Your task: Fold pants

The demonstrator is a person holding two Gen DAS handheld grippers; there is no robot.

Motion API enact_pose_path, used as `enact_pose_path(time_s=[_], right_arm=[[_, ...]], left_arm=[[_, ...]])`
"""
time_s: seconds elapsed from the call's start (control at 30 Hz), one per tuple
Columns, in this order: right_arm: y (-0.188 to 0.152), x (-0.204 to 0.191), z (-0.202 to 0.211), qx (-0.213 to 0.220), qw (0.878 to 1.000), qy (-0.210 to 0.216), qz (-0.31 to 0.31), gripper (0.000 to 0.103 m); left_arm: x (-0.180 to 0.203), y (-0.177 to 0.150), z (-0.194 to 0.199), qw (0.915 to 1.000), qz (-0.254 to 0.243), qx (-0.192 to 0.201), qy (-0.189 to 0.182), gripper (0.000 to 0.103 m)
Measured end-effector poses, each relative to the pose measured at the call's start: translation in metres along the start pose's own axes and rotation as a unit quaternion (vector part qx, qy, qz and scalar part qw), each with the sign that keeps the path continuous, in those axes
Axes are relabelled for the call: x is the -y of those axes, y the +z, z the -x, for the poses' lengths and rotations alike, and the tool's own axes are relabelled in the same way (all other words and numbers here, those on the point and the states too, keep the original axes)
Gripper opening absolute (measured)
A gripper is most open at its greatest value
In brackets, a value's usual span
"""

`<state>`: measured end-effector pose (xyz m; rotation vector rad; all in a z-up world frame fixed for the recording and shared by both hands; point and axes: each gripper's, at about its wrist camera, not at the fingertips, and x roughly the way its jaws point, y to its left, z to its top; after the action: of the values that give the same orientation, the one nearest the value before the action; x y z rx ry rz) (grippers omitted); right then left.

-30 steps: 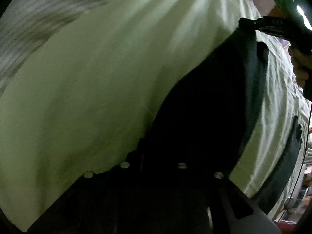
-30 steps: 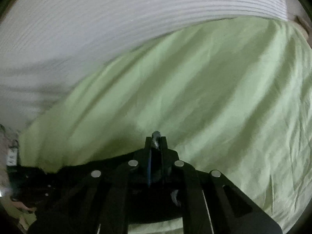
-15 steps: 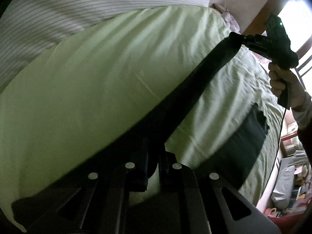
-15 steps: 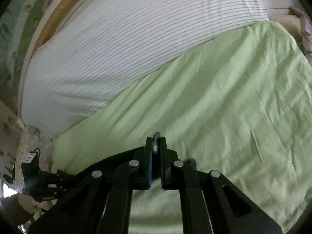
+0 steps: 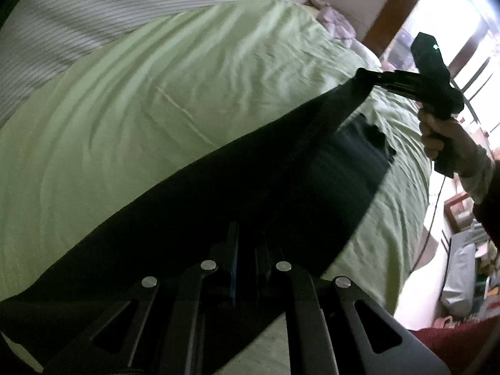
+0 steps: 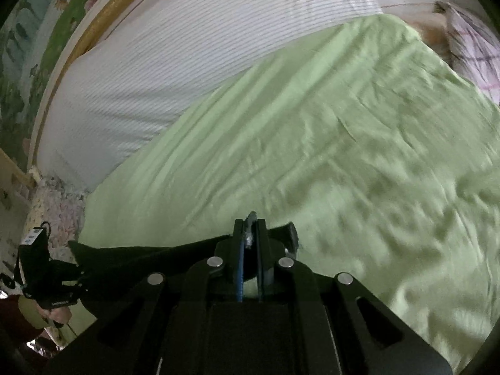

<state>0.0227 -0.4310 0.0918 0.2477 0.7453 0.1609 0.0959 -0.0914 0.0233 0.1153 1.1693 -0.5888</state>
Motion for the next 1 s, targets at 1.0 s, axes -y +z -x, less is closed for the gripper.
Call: enact_pose_path(time_s=[1.0], right_arm=[[-0.099, 0.039, 0.031, -0.046, 0.994, -0.097, -0.006, 0.006]], left_arm=[[0.044, -0.062, -0.041, 0.9979, 0.009, -0.055, -0.034, 0.011]])
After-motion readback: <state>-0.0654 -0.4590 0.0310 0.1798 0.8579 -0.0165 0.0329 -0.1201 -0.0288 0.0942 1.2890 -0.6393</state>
